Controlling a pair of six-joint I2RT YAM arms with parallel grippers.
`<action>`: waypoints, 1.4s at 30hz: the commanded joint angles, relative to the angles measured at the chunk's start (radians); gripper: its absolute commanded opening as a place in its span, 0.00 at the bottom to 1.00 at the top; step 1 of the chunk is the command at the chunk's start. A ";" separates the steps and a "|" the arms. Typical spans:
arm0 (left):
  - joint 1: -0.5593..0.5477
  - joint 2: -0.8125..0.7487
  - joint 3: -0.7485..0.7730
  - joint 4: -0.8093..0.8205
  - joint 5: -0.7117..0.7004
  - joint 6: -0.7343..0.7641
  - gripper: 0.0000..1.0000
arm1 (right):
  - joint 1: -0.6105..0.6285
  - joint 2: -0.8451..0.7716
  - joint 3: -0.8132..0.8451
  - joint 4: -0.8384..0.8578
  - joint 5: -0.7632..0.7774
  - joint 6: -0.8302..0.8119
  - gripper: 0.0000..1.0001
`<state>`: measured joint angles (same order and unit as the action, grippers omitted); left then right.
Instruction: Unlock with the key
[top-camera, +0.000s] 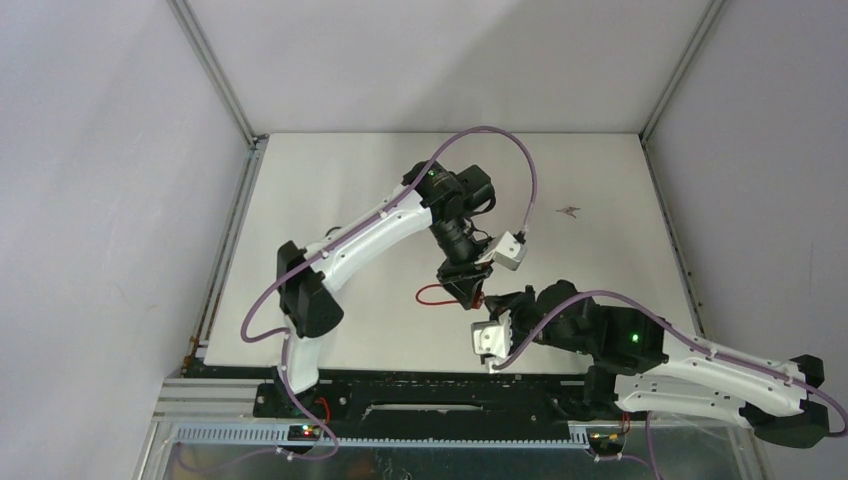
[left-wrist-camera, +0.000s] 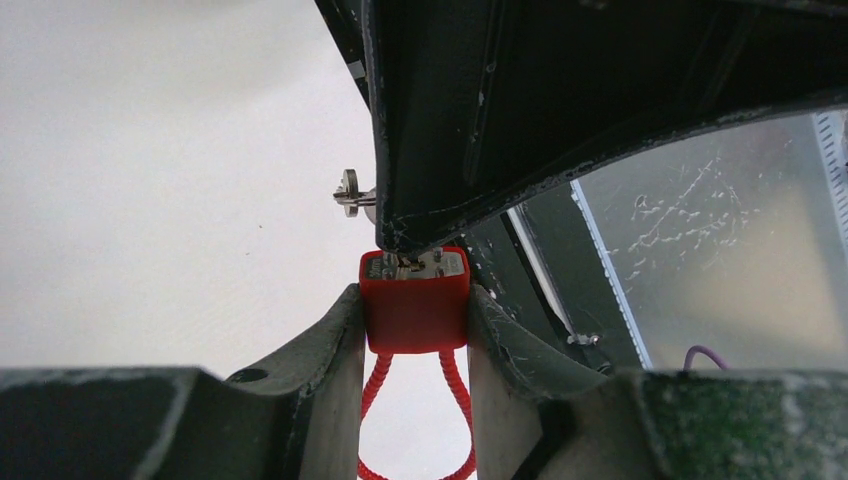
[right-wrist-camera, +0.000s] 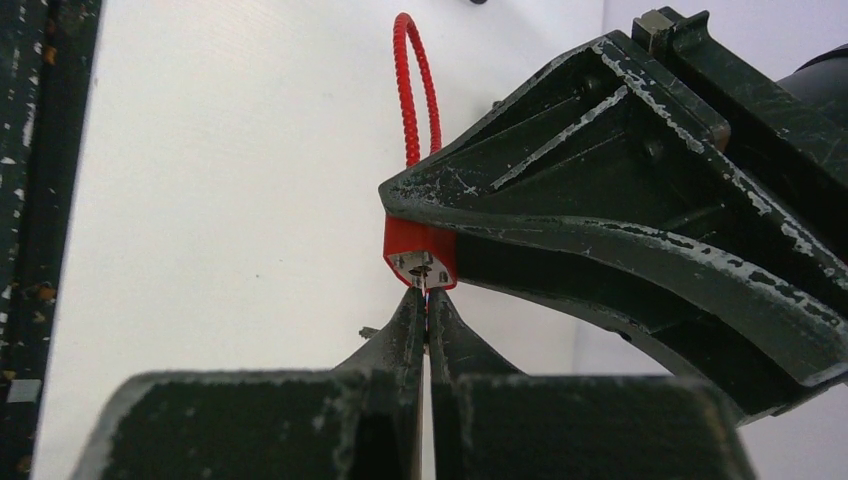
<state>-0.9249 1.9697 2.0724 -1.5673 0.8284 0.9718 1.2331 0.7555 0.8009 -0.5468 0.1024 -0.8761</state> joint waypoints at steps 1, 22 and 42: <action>-0.034 -0.032 0.066 0.018 0.226 0.036 0.00 | -0.007 -0.028 -0.031 0.121 0.126 -0.090 0.00; -0.023 -0.023 0.010 0.202 -0.006 -0.094 0.00 | -0.078 -0.125 0.111 -0.097 -0.064 0.021 0.00; 0.016 -0.075 -0.098 0.294 -0.043 -0.111 0.00 | -0.269 -0.081 0.143 -0.138 -0.199 0.102 0.00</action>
<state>-0.9451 1.9385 1.9949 -1.2411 0.7708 0.8215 0.9707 0.7181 0.8955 -0.7296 -0.0776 -0.7376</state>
